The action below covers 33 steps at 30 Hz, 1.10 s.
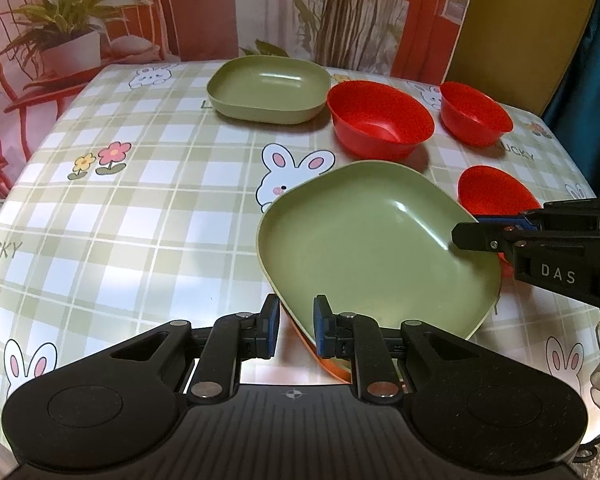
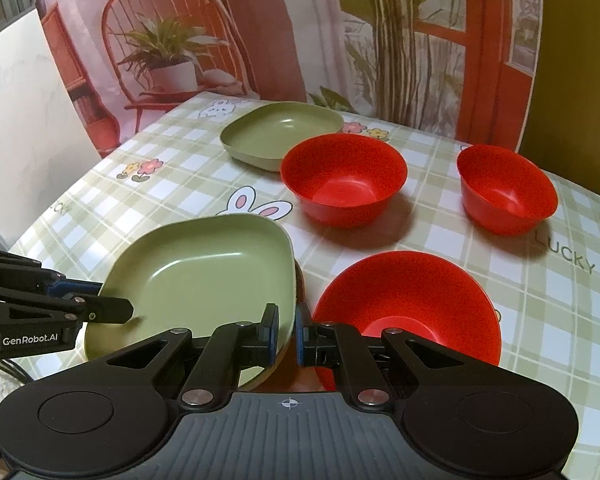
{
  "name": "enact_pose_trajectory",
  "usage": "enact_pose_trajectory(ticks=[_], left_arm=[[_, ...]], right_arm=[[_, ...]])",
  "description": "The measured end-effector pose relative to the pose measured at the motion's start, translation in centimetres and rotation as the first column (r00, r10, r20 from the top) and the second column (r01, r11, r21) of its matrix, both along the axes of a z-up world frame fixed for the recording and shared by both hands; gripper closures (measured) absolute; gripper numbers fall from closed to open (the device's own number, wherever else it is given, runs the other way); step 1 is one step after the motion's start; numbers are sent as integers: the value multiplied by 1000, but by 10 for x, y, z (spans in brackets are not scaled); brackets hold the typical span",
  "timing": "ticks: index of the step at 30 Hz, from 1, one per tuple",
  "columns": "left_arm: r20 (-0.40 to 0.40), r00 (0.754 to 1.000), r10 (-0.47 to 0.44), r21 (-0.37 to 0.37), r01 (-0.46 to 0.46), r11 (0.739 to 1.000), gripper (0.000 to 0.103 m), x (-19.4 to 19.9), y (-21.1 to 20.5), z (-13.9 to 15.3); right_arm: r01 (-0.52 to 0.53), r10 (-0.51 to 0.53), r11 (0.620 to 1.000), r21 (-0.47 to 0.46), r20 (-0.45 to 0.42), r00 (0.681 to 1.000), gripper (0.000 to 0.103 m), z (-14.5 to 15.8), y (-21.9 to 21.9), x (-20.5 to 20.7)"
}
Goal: Organize plates and bowls
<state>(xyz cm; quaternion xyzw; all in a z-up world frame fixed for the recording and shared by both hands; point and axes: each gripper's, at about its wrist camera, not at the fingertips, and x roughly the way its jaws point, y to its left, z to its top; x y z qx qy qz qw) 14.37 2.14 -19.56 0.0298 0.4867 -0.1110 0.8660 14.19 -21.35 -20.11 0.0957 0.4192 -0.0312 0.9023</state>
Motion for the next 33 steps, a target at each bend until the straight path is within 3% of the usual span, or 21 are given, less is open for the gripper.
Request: enact_pose_trajectory(ticks=[18,24,33], left_arm=[[-35,999,36,-22,-37,999,84,7,7,-10],[-34,998,60,-33,-61,998,79,7,10,-13],[9,997,80,-16,-79,997,78,16,13,-11]], right_arm=[[-11,9,999,-31,-58,998,95,-10,5,2],[-12,9,999,-43,-74,997,94,-12,8,3],[3,-4,998,-58,-6,1000,90,4,6,17]])
